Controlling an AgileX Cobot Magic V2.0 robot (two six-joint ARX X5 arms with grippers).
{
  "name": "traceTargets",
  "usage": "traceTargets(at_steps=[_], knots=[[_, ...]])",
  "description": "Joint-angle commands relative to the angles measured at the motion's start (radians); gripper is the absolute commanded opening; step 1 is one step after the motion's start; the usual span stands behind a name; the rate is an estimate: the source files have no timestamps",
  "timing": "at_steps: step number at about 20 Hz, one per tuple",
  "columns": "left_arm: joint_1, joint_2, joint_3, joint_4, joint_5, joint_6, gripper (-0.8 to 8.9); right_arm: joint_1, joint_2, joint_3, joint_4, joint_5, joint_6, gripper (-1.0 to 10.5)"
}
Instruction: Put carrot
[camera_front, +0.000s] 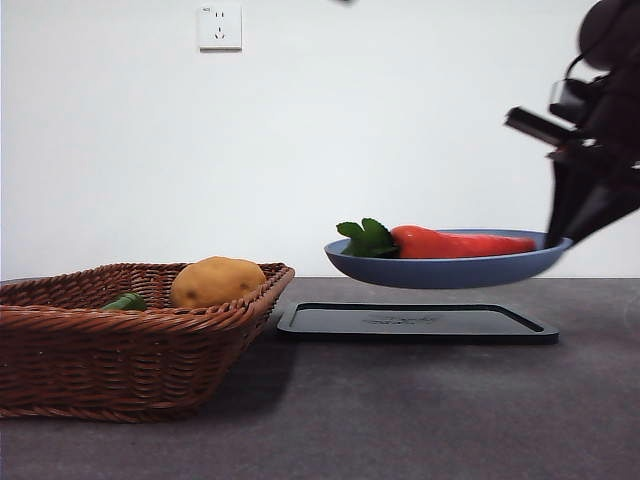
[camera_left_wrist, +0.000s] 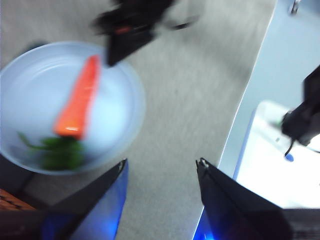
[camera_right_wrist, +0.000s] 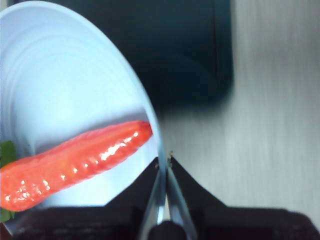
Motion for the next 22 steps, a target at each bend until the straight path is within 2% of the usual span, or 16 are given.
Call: traceTargets(at_steps=[1,5,10,14,18,20,22], knots=[[-0.008,-0.016,0.014,0.002,-0.003,0.009,2.47,0.0,0.153,0.145,0.011,-0.003,-0.012,0.0],[-0.008,-0.027,0.014,-0.001,-0.005,0.009,2.45,0.0,0.344,0.31,0.01,-0.003,0.011,0.0],[-0.008,-0.027,0.014,0.006,-0.006,0.009,2.45,-0.002,0.436,0.353,0.018,-0.003,0.036,0.0],[-0.008,-0.027,0.014,0.012,-0.055,0.01,2.45,-0.005,0.439,0.353,0.018,-0.005,0.034,1.4],[-0.008,-0.026,0.014,0.097,-0.138,0.012,2.45,-0.023,0.415,0.355,-0.038,-0.011,-0.028,1.6],[-0.008,-0.024,0.014,0.189,-0.208,0.042,2.44,-0.04,0.372,0.355,-0.101,-0.011,-0.037,1.5],[-0.007,-0.015,0.014,0.314,-0.319,0.075,2.44,-0.053,0.308,0.355,-0.17,-0.01,-0.083,1.5]])
